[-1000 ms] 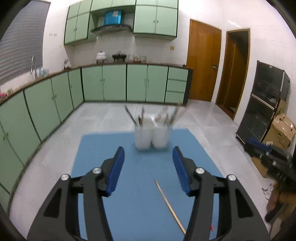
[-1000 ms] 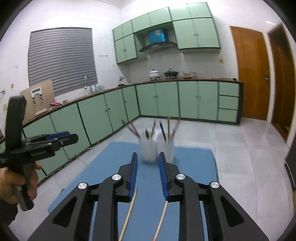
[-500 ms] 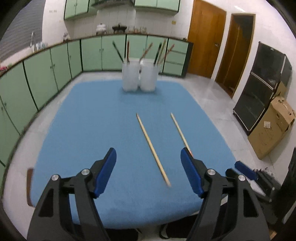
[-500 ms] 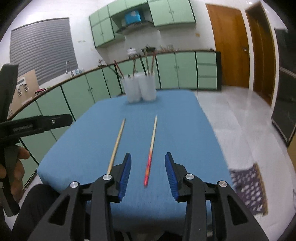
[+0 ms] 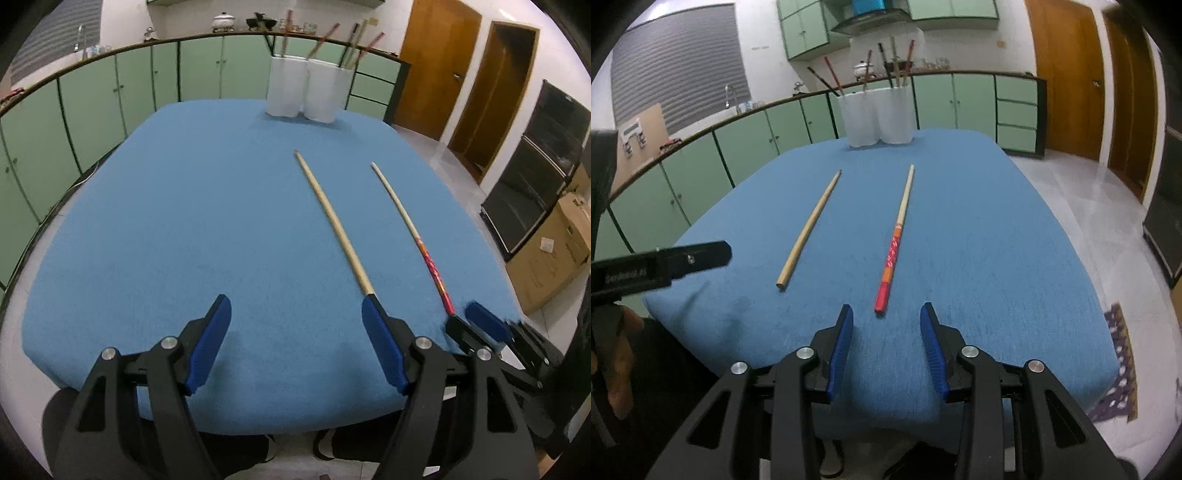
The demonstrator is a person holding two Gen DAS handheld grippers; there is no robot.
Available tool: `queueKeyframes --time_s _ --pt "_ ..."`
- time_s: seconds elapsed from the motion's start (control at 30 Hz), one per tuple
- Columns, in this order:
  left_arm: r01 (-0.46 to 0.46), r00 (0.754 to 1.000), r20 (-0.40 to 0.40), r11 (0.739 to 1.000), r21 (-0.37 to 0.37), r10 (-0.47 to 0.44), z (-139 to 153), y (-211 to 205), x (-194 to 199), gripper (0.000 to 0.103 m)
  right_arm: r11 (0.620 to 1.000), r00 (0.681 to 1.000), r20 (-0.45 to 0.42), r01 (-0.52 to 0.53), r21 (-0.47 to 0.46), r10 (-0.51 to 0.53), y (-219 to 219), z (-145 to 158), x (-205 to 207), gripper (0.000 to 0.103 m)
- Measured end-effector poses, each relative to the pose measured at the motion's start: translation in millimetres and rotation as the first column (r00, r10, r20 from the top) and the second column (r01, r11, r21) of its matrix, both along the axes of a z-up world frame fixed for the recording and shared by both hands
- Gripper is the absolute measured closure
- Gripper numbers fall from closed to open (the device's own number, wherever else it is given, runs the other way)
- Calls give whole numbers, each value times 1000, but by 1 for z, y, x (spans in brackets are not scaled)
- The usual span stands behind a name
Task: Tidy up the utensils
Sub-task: 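Grasp the plain wooden chopstick with the left tool while the right tool grasps the red-patterned one, then carry the chopsticks to the white holder with both tools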
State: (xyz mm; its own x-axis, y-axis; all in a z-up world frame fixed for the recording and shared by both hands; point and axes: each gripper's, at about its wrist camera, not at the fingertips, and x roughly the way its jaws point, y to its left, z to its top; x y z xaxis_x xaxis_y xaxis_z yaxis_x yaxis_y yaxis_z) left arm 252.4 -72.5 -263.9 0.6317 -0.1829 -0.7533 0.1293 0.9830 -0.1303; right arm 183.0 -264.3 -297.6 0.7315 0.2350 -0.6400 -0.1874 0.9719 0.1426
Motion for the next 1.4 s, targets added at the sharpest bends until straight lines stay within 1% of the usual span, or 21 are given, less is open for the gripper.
queueKeyframes --time_s 0.03,0.07,0.1,0.13,0.2,0.27,0.33,0.4,0.43,0.5,0.57,0.6,0.63,0.67,0.73,0.9,1.0,1.1,1.23,1.27,1.4 --pt "13 1000 5 1000 6 -13 -1 -6 -1 32 999 1000 15 -14 -29 15 3 -2 2 67" --pt "19 1000 11 1000 8 -19 -2 -10 -2 32 999 1000 21 -21 -42 22 3 -2 3 74" --pt "29 999 14 1000 0 -29 -2 -14 -2 32 999 1000 17 -24 -38 24 0 -3 5 87" --pt "35 999 12 999 -2 -35 -3 -19 -3 32 1000 1000 9 -15 -23 16 -7 -4 7 94" --pt "47 999 10 999 0 -47 -7 -28 -4 32 1000 1000 -8 -7 27 7 -21 -5 11 97" --pt "67 998 0 998 8 -67 -13 -41 -4 32 1000 1000 -5 -9 28 10 -25 -2 11 97" --pt "70 997 -7 997 12 -70 -19 -49 -1 32 998 1000 -11 -6 59 7 -31 -2 11 97" --pt "64 998 -15 998 20 -63 -25 -55 5 36 997 1000 -12 15 78 -14 -40 -1 11 97" --pt "57 998 -9 998 28 -57 -26 -56 7 40 995 1000 -14 25 94 -24 -46 -1 11 97" --pt "62 998 3 997 55 -62 -29 -59 12 52 993 999 -16 35 116 -34 -52 1 10 97" --pt "64 998 15 996 66 -65 -29 -58 14 73 992 999 -7 33 123 -32 -54 6 9 97" --pt "65 998 15 996 58 -66 -28 -55 15 80 992 1000 0 30 119 -30 -53 9 9 97" --pt "65 998 13 997 50 -66 -27 -53 15 92 993 1000 9 26 116 -27 -53 12 7 97" --pt "61 998 14 997 44 -61 -25 -50 15 94 993 1000 16 23 117 -25 -53 14 5 97" --pt "58 998 27 997 42 -60 -19 -46 11 94 992 999 29 23 122 -27 -53 21 4 97" --pt "70 992 100 997 37 -73 13 -35 0 95 992 996 79 19 127 -29 -55 47 -1 97" --pt "74 986 150 997 23 -77 38 -27 -3 95 992 993 118 11 122 -26 -54 70 -1 97" --pt "83 973 213 996 20 -86 70 -21 -2 96 992 988 157 -10 123 -9 -51 97 6 97" --pt "102 954 284 995 2 -99 114 -11 10 97 994 979 203 -46 100 25 -46 135 24 97" --pt "107 948 300 994 8 -104 123 -9 14 97 994 978 208 -57 94 36 -44 144 31 97" --pt "127 933 337 992 18 -125 151 -4 32 97 993 975 203 -103 63 88 -35 171 59 97"
